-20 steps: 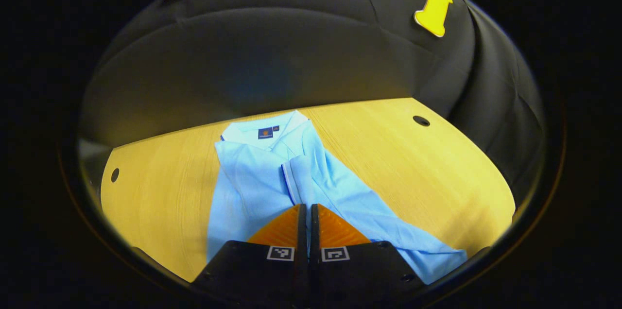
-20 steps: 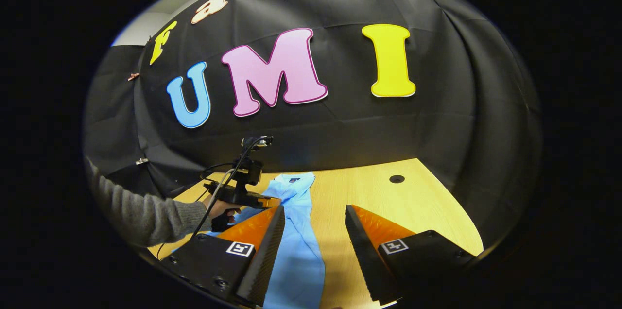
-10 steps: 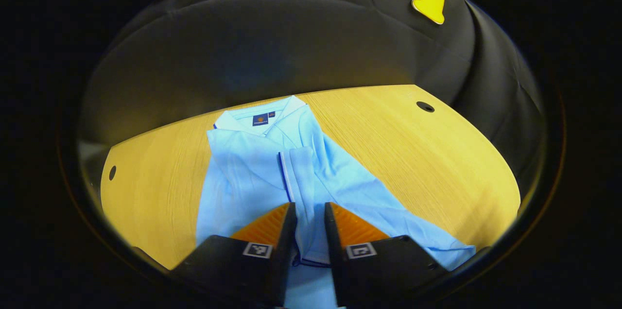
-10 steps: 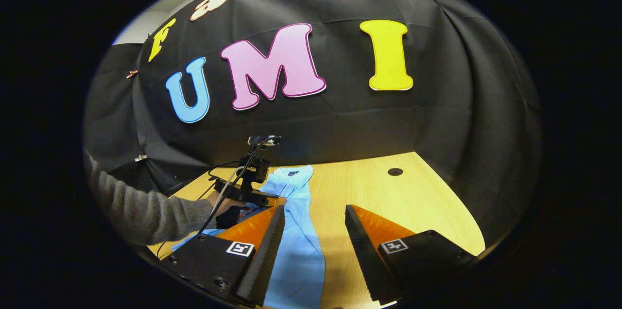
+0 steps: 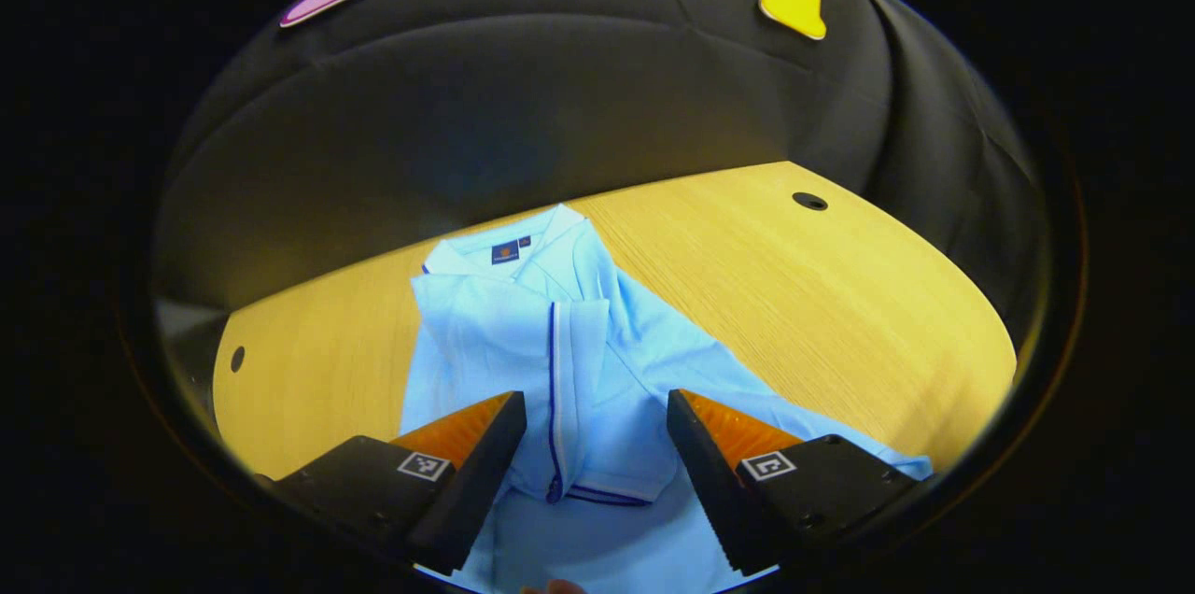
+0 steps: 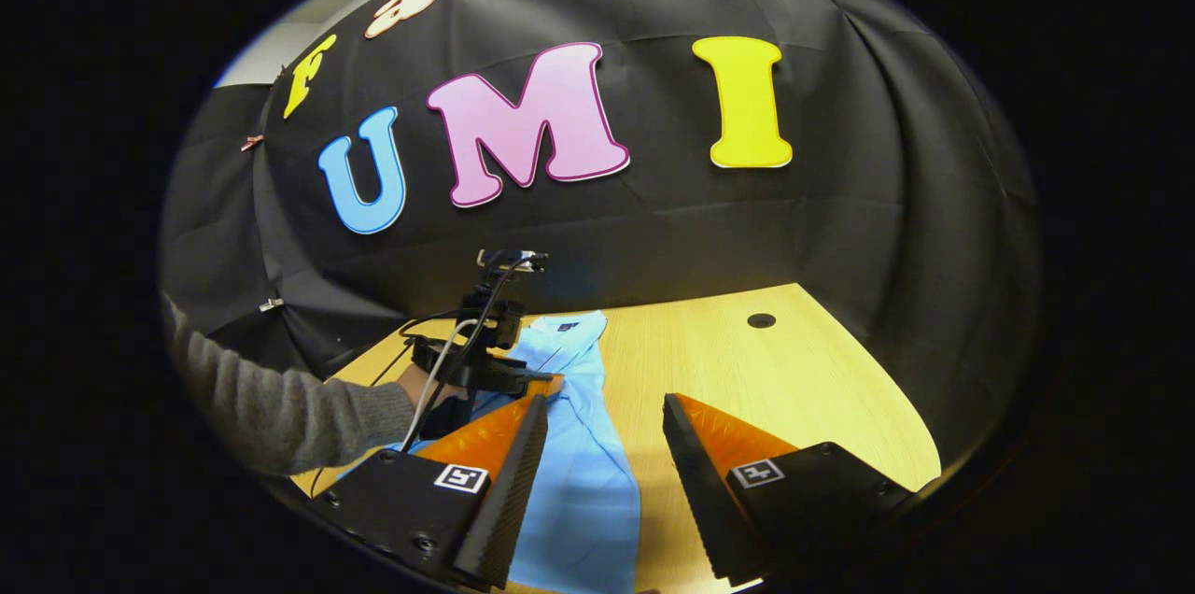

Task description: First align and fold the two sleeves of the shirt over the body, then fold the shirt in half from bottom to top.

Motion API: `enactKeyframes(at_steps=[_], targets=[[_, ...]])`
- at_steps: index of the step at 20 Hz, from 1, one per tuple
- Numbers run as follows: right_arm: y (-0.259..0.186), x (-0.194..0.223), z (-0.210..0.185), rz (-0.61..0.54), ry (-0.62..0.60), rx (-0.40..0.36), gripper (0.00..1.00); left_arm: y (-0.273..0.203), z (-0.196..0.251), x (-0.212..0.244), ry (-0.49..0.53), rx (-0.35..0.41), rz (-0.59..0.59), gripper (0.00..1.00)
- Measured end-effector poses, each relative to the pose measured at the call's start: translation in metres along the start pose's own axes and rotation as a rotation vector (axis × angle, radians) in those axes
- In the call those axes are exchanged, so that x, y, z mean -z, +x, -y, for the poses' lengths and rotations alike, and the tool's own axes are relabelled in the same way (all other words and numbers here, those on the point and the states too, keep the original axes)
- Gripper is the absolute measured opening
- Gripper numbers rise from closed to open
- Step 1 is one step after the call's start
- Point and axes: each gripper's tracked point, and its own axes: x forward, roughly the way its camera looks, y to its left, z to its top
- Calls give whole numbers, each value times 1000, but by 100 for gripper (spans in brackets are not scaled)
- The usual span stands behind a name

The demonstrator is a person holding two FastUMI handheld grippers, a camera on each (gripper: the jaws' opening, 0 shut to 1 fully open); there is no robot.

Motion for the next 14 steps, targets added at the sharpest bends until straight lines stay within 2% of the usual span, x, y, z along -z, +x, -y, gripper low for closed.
enactKeyframes(at_steps=[4,7,11,14], targets=[[-4,5,-8,-10,-5,4,80,-59,-9,-5,-32,-22,89,97],[-7,14,-11,-25,-12,12,82,-115,-20,12,-81,-46,126,97],[-16,42,-10,-88,-4,42,82,-186,-33,63,-100,-88,108,97],[-26,77,-12,-174,-5,59,83,-231,-38,106,-129,-114,73,97]])
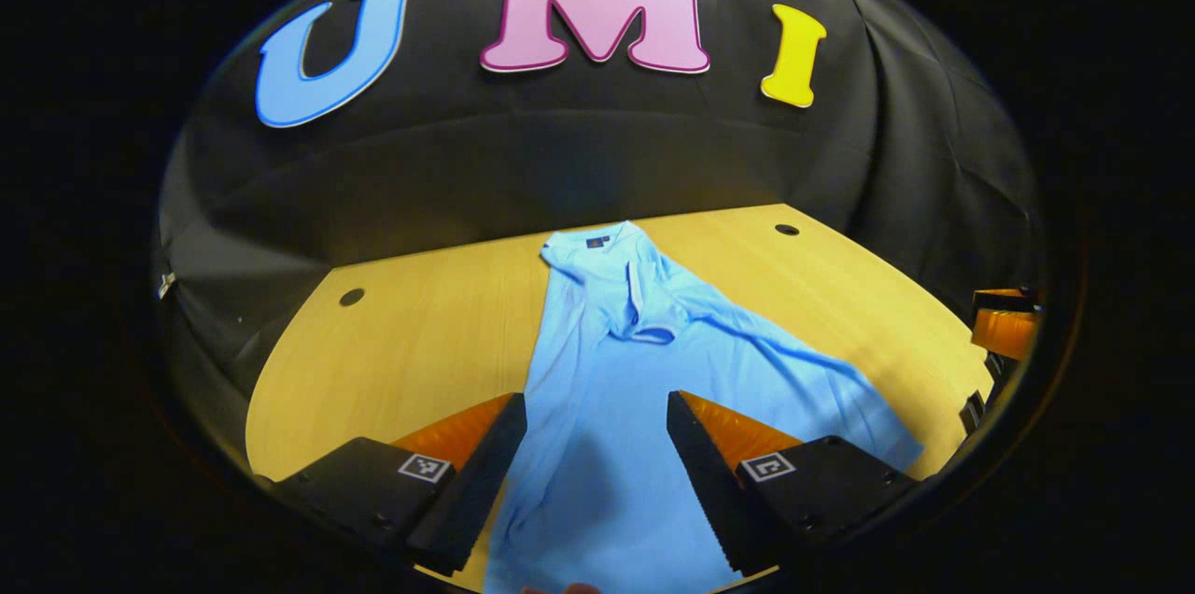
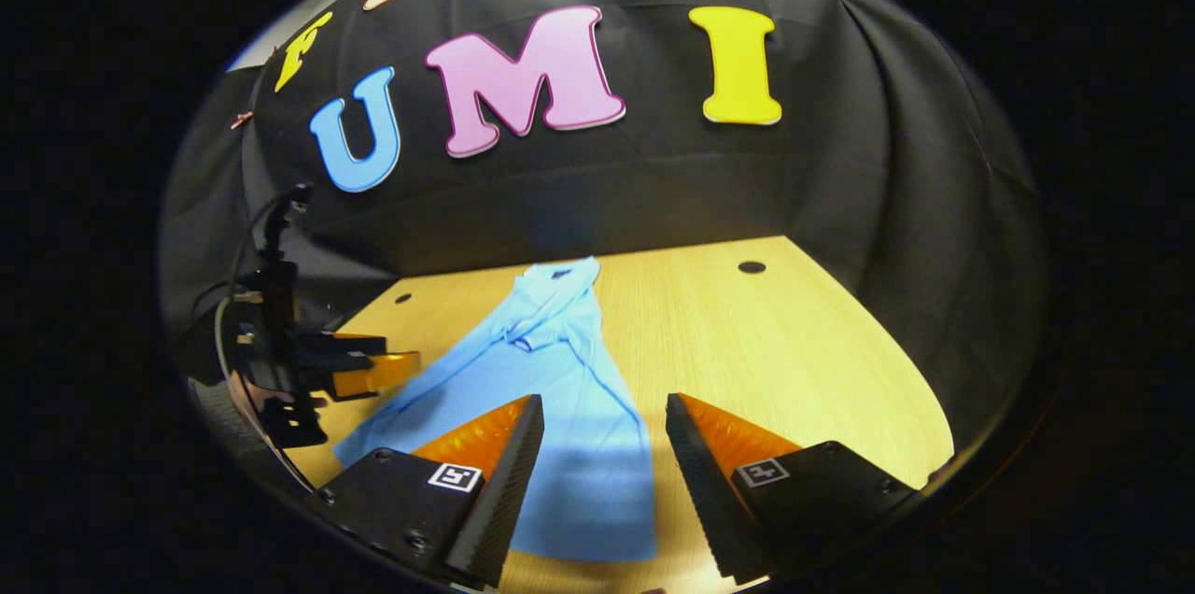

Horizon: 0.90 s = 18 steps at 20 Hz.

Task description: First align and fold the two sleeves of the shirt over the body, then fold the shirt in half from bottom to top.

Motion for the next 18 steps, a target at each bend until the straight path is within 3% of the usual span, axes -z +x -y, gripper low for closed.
enactKeyframes(at_steps=[8,18], targets=[[-22,91,9,-197,-100,77,87,-72,-32,122,-73,-73,-193,97],[-18,153,12,-340,-108,108,87,-80,-44,174,-107,-96,-287,99]])
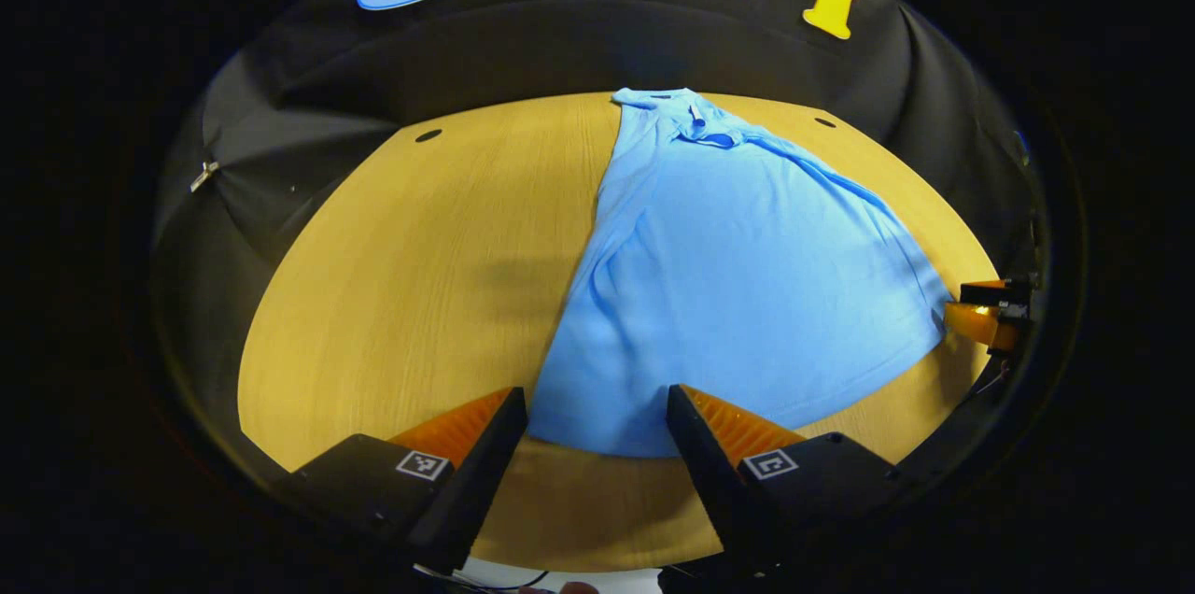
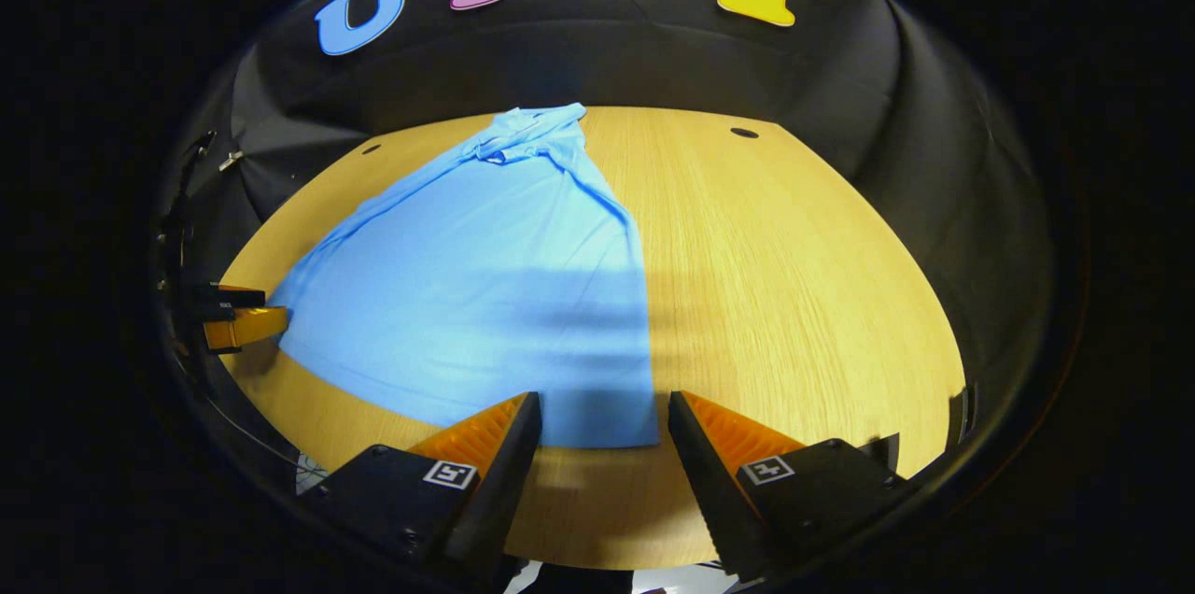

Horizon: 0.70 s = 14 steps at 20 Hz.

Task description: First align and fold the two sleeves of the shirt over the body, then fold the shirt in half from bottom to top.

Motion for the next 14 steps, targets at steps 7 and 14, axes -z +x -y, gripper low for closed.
enactKeyframes(at_steps=[7,14], targets=[[5,-4,-17,14,-22,-55,47,3,19,3,-6,44,4,68],[7,-16,-25,19,70,-91,5,4,37,-9,-58,98,8,6]])
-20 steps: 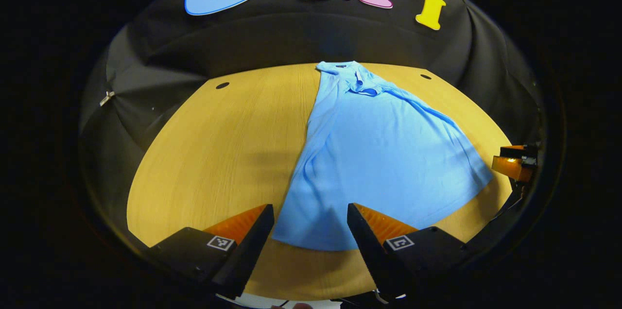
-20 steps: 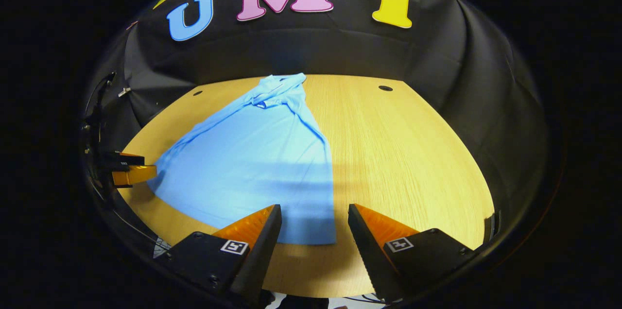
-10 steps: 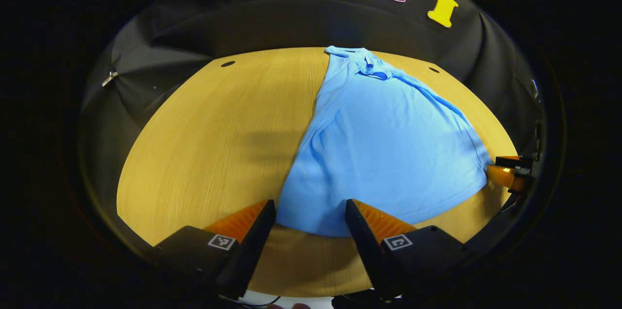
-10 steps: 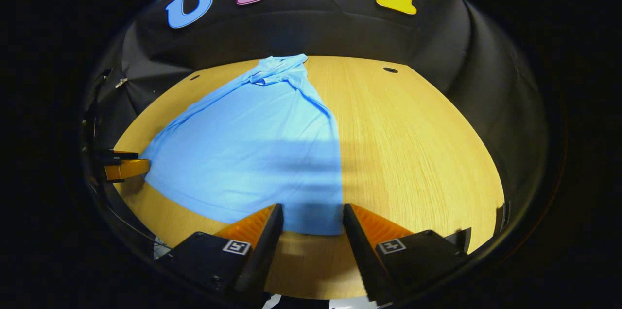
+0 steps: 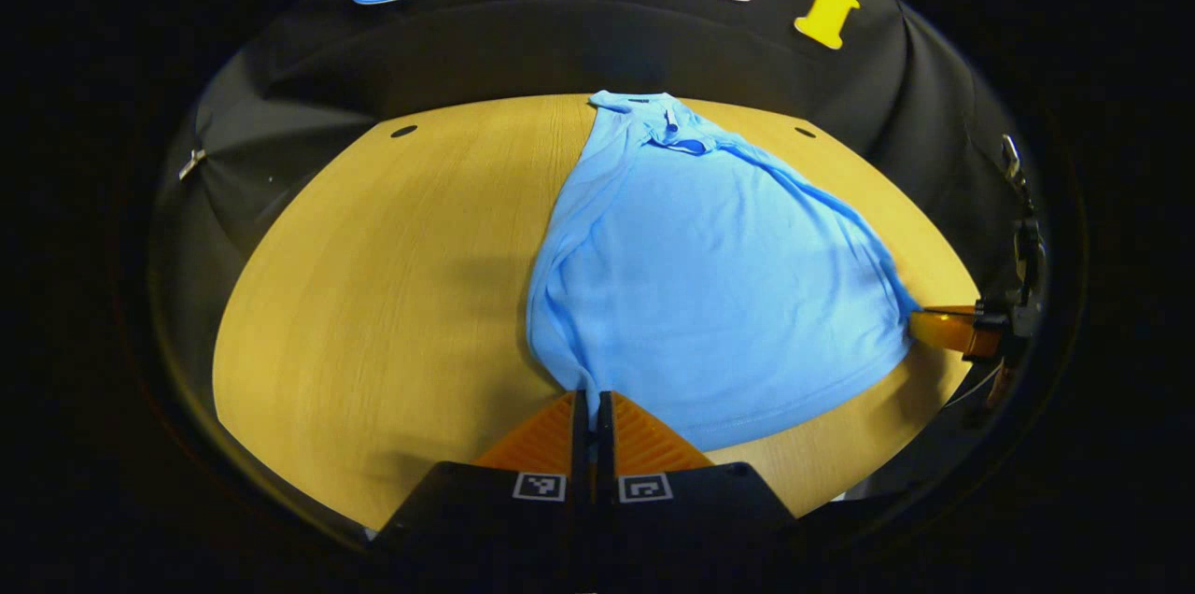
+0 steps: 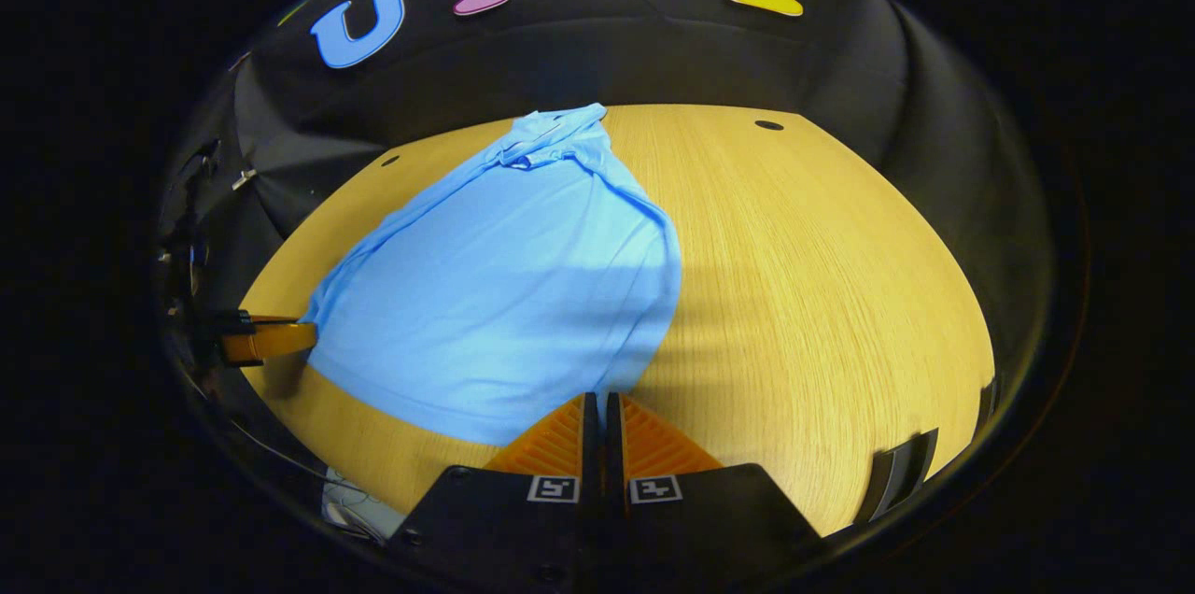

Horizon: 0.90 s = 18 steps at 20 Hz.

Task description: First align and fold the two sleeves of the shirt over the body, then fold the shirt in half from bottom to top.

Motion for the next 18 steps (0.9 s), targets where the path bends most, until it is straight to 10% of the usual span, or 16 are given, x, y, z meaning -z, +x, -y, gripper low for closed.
enactKeyframes(at_steps=[18], targets=[[109,-290,35,387,74,26,5,95,-19,-316,-34,-24,398,6]])
